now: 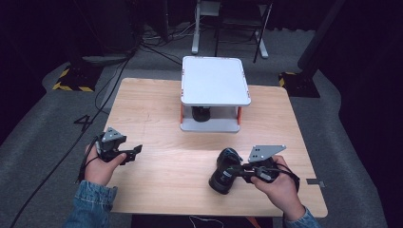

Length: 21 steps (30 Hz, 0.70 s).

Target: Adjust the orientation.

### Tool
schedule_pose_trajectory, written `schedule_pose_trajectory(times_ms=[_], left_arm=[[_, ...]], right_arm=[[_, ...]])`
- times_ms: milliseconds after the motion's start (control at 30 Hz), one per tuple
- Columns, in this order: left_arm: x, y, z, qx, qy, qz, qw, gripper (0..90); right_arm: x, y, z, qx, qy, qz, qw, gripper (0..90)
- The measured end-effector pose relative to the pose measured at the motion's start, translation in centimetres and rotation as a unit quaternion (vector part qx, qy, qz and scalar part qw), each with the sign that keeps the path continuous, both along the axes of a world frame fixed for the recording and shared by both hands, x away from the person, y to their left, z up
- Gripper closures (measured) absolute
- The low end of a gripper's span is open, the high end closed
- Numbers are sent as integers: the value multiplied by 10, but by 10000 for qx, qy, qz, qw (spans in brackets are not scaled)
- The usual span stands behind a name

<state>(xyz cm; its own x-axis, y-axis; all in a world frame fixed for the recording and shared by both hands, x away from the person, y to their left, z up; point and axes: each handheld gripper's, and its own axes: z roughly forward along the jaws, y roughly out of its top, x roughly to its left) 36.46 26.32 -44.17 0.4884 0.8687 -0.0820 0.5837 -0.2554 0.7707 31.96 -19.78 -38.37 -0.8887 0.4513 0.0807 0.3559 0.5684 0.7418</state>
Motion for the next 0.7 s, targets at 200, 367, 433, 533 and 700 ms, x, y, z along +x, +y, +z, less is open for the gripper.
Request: schedule_pose_trajectory(times_ms=[200,367,433,533,700], left_arm=[[4,-4,0,-19,6,-30,10000,262],[4,-4,0,-37,5,-28,10000,262],[3,-4,0,-18,-1,-38,10000,262],[2,-2,1,-18,1,-11,10000,262],[1,-1,1,-17,12,13,10000,262]], right_arm=[[-5,-12,1,-215,264,-34,9994,837],[-6,-10,-9,-545,776,219,9953,836],[-5,-7,-16,-860,1032,390,9902,835],[-2,-5,-22,-799,1144,432,9893,828],[0,-6,-20,-403,970,457,9934,650]])
